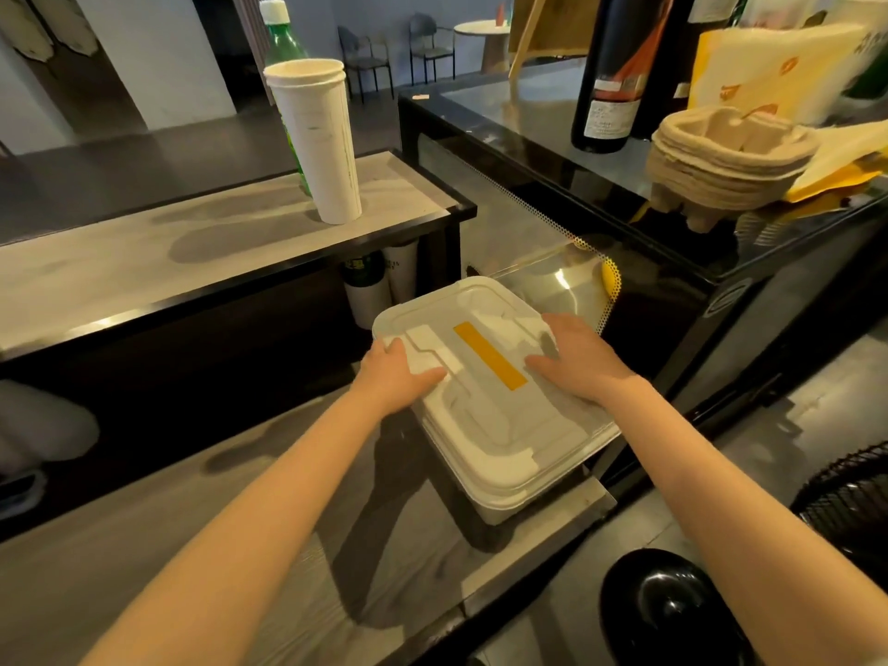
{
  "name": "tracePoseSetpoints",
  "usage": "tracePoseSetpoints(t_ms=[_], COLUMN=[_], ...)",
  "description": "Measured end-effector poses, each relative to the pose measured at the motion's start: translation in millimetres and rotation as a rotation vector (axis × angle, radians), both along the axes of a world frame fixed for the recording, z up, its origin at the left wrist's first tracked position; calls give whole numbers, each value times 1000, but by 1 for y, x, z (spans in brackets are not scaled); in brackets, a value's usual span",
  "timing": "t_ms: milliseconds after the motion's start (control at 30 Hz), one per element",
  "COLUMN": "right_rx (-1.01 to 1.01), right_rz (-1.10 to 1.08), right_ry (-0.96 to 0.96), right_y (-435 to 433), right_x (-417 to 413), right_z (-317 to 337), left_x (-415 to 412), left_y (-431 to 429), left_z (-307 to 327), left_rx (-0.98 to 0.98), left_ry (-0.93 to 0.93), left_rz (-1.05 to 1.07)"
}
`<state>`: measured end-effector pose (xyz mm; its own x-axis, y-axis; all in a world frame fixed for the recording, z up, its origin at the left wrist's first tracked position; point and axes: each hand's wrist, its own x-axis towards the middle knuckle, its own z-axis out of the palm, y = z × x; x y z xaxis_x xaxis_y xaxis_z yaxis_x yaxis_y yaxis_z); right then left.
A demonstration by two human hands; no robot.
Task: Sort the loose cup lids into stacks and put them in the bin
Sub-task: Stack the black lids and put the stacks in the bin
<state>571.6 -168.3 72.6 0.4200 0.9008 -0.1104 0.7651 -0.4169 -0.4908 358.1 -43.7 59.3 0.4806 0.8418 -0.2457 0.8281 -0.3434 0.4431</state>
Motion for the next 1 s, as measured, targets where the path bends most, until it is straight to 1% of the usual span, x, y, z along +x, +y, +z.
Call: tracePoseSetpoints(t_ms=[67, 133, 200, 300, 400, 500, 767, 900, 1000], right_rx=[-73, -189, -257, -201, -116, -81, -71, -86, -129], right_rz=[-10, 12, 39, 65, 43, 40, -14, 28, 43], right_ry=[-64, -187, -291, -392, -405, -421, -380, -419, -407], right_y=[17, 25, 22, 3, -10, -4, 36, 49, 53], right_x=[-2, -6, -10, -17, -23, -23, -25, -18, -18], right_z=[1, 0, -3, -28, -50, -53, -51, -49, -45], left_x=[3, 2, -2, -8, -8, -8, -3, -2, -1], left_y=[-3, -11, -20, -37, -45, -44, 3, 14, 10], left_z=[-10, -16, -24, -37, -45, -44, -32, -32, -27], left_rx=[-101, -112, -78, -46, -54, -49, -20, -23, 17], left_ry=[14, -30, -43, -41, -100, -116, -24, 14, 56], left_rz=[30, 39, -1, -53, -40, -31, -45, -45, -44])
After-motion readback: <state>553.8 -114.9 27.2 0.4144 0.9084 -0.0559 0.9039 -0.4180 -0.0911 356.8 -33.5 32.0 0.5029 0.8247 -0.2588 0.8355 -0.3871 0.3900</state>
